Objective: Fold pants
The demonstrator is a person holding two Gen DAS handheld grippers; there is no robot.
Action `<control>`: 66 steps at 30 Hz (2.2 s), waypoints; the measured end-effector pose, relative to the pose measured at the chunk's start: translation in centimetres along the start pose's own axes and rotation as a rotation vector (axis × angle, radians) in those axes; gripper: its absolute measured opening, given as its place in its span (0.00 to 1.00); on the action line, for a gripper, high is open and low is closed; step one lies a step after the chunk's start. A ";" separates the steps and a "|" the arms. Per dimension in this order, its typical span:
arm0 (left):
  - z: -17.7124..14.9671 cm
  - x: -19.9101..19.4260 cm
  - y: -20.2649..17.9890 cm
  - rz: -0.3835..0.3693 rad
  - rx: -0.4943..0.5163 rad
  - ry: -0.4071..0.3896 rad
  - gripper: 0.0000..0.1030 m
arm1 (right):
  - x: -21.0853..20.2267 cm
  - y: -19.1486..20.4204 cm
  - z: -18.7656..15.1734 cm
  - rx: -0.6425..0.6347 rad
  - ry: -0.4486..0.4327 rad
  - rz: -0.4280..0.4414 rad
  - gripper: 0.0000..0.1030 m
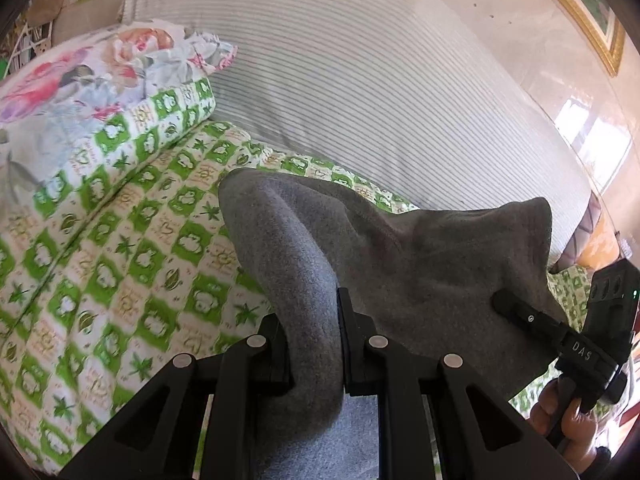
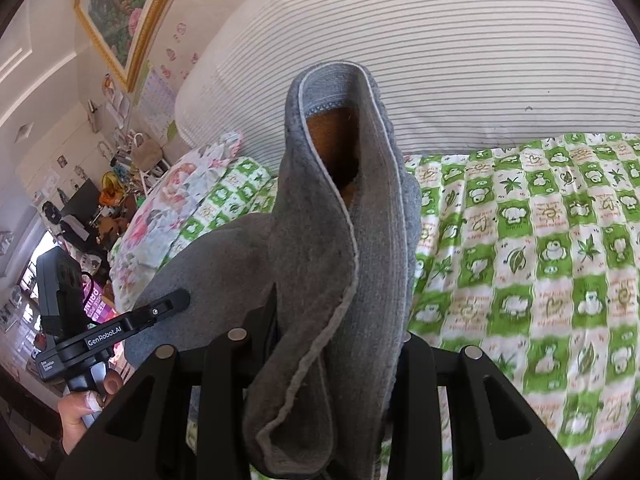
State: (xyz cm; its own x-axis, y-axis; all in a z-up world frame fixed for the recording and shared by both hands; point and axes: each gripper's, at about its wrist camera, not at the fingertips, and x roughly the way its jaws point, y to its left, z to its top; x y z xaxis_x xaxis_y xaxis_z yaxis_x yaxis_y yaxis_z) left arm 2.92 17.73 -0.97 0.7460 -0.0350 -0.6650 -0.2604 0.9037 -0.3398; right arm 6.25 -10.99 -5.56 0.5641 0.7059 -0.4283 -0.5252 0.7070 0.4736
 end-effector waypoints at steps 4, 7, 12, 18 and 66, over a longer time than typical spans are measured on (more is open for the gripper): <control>1.2 1.8 0.0 -0.007 -0.013 0.012 0.16 | 1.0 -1.1 1.0 0.018 0.002 -0.014 0.34; 1.7 2.7 -0.1 -0.009 -0.005 0.018 0.16 | 1.6 -2.0 1.8 0.032 -0.001 -0.022 0.34; 1.4 4.3 0.4 -0.009 0.001 0.044 0.16 | 2.5 -4.0 2.2 0.068 0.012 -0.027 0.34; -0.2 5.4 1.8 0.007 -0.018 0.080 0.16 | 4.1 -5.8 1.1 0.104 0.071 -0.055 0.34; -4.5 1.4 1.9 0.100 -0.024 0.113 0.50 | -0.9 -5.2 -0.8 0.076 0.082 -0.185 0.63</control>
State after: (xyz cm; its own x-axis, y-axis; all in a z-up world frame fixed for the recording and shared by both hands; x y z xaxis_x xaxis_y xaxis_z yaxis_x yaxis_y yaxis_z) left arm 0.74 17.51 -5.54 0.6420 0.0054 -0.7667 -0.3456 0.8946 -0.2831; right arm 7.92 -15.24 -8.24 0.5909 0.5676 -0.5733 -0.3662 0.8219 0.4363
